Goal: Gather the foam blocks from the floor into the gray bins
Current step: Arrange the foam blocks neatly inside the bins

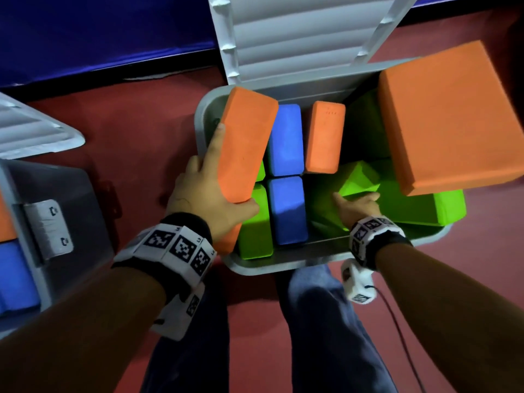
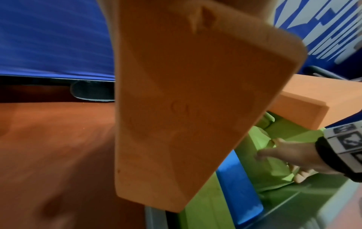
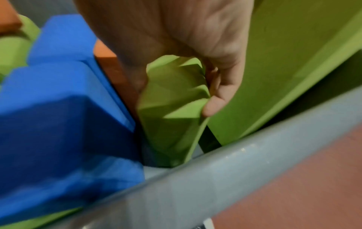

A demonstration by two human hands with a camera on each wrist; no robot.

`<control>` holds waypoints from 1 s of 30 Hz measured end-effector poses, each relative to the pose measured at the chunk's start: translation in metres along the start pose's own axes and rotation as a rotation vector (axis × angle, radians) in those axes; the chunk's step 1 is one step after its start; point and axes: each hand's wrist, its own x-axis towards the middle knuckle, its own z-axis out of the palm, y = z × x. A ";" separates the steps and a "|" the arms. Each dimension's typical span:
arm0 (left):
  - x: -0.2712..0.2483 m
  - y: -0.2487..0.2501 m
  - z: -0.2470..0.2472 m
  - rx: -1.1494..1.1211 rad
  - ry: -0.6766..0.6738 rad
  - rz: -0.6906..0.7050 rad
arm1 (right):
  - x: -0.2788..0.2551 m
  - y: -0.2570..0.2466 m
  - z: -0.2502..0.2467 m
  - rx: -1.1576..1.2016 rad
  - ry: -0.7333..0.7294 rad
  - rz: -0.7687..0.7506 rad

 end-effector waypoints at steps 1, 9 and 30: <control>-0.002 0.002 0.001 0.005 0.003 -0.001 | -0.005 0.001 -0.002 -0.007 -0.030 0.018; -0.001 0.002 -0.001 -0.010 -0.002 0.001 | -0.022 -0.037 -0.020 -0.089 0.274 -0.573; 0.009 -0.011 -0.012 -0.113 -0.011 -0.003 | 0.010 0.007 0.012 0.355 -0.071 -0.007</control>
